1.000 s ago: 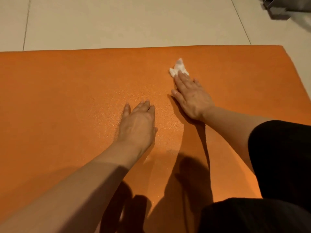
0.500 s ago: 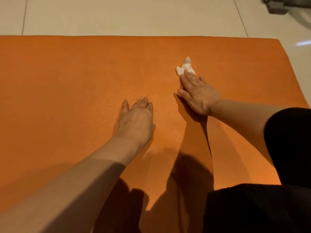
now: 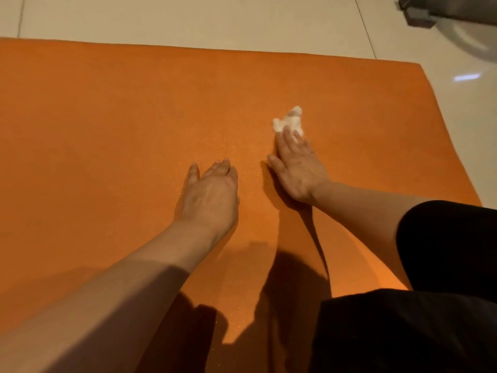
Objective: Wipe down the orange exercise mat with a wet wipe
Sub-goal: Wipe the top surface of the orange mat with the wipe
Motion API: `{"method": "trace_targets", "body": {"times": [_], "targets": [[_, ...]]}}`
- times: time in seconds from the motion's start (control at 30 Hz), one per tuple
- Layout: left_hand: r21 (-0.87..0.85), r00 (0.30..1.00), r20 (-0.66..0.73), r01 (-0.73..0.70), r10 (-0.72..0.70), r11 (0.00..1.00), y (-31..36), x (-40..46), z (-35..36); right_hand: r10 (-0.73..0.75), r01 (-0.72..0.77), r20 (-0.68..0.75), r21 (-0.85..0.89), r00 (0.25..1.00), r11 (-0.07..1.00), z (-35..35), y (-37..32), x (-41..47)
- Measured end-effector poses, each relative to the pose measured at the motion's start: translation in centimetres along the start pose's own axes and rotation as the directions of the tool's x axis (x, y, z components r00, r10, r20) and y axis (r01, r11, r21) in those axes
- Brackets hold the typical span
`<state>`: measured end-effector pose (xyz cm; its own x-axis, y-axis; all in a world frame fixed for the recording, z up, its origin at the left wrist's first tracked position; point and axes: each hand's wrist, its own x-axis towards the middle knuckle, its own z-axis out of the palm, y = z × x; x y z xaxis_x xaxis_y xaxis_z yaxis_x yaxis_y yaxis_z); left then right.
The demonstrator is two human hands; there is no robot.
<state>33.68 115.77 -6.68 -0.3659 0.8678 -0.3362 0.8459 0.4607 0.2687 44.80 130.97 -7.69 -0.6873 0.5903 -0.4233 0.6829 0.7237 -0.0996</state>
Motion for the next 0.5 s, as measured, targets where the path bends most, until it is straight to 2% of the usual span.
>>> {"method": "trace_targets", "body": {"times": [0.1, 0.13, 0.2, 0.27, 0.37, 0.43, 0.5], "targets": [[-0.027, 1.000, -0.023, 0.007, -0.007, 1.000, 0.7, -0.7, 0.2, -0.289, 0.289, 0.038, 0.015, 0.957, 0.957, 1.0, -3.4, -1.2], [-0.030, 1.000, -0.023, 0.007, -0.008, 1.000, 0.8, -0.9, 0.2, -0.340, 0.340, 0.053, 0.011, 0.939, 0.940, 1.1, -3.5, -1.6], [-0.023, 1.000, -0.004, 0.005, -0.005, 1.000, 0.8, -1.3, 0.2, -0.312, 0.312, 0.039, -0.008, 0.949, 0.950, 0.9, -2.0, -1.9], [-0.016, 1.000, 0.004, 0.000, 0.000, 1.000, 0.8, -1.6, 0.3, -0.136, 0.136, 0.018, -0.012, 0.991, 0.991, 0.6, 0.2, -1.9], [-0.024, 1.000, -0.006, -0.004, 0.004, 1.000, 0.8, -2.3, 0.6, 0.087, -0.087, 0.014, 0.031, 0.996, 0.996, 0.5, 1.2, -2.2], [-0.035, 1.000, -0.017, -0.002, 0.001, 0.999, 0.8, -2.7, 0.9, 0.047, -0.048, 0.019, 0.062, 0.999, 0.997, 0.7, -0.8, -2.6], [-0.066, 1.000, -0.023, -0.003, 0.002, 0.998, 1.0, -3.1, 1.0, -0.162, 0.159, 0.035, 0.065, 0.986, 0.985, 1.5, -3.4, -3.7]]}}
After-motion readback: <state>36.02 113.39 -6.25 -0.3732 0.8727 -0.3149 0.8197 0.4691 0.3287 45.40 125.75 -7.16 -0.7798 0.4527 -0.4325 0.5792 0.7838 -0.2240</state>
